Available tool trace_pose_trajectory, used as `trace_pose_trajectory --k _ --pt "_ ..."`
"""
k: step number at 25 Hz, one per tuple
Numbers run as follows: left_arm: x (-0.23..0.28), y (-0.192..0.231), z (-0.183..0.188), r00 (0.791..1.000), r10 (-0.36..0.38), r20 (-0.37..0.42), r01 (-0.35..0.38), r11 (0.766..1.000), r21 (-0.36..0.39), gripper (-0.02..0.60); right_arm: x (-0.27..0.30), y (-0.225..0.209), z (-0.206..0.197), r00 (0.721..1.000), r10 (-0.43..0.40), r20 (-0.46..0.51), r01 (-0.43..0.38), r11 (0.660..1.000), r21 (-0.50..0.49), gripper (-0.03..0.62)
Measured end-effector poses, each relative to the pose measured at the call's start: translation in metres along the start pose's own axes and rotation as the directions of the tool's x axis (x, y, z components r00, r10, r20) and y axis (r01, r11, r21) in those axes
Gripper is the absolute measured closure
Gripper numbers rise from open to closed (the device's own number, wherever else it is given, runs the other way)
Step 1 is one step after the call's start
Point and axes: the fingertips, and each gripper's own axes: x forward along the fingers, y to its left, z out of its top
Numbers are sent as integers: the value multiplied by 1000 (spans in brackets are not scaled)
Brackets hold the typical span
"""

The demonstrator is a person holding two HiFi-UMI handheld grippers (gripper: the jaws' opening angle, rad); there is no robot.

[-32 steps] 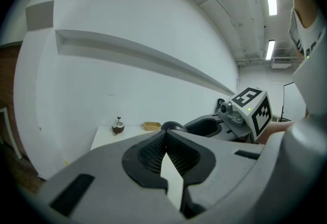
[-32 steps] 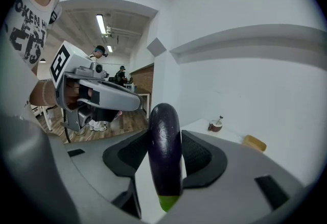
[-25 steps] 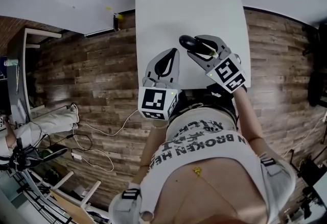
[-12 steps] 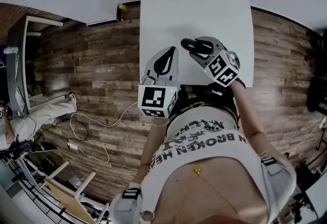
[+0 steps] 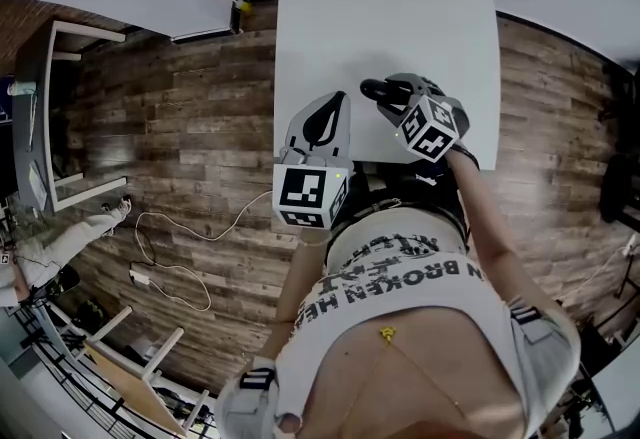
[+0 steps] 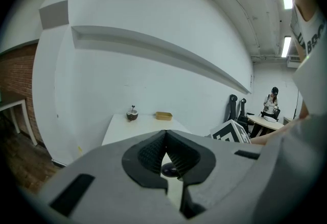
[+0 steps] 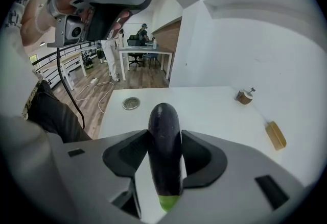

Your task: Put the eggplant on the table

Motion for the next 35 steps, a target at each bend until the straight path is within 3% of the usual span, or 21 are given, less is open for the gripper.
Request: trace_pose_trajectory --k 17,35 --pt "-7 -4 -12 1000 11 -18 -11 1000 -16 577 35 17 -45 991 88 -105 -84 996 38 390" --pt "-7 9 -16 999 25 -36 -26 999 -27 577 61 18 -67 983 102 -153 -93 993 67 390"
